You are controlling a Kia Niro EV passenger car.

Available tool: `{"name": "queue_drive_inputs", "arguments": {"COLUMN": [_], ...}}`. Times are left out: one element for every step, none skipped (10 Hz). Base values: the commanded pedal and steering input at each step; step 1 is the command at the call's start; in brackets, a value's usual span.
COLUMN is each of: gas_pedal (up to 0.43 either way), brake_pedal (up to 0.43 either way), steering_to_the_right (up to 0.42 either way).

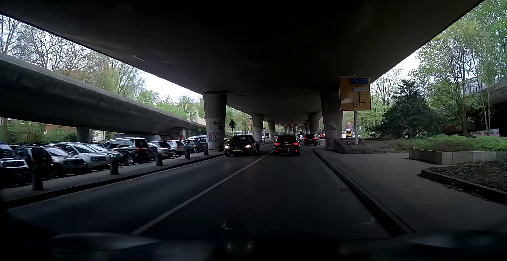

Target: Follow the waypoints while adhering to traffic rules and regulations

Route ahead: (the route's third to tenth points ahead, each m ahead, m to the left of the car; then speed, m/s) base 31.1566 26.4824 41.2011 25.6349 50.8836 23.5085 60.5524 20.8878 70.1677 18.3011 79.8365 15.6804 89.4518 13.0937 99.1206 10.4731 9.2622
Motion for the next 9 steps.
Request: {"name": "queue_drive_inputs", "arguments": {"gas_pedal": [0.157,0.157,0.157,0.157,0.157,0.157,0.157,0.157,0.150], "brake_pedal": [0.000,0.000,0.000,0.000,0.000,0.000,0.000,0.000,0.000], "steering_to_the_right": [0.042,0.038,0.029,0.026,0.022,0.016,0.015,0.014,0.014]}}
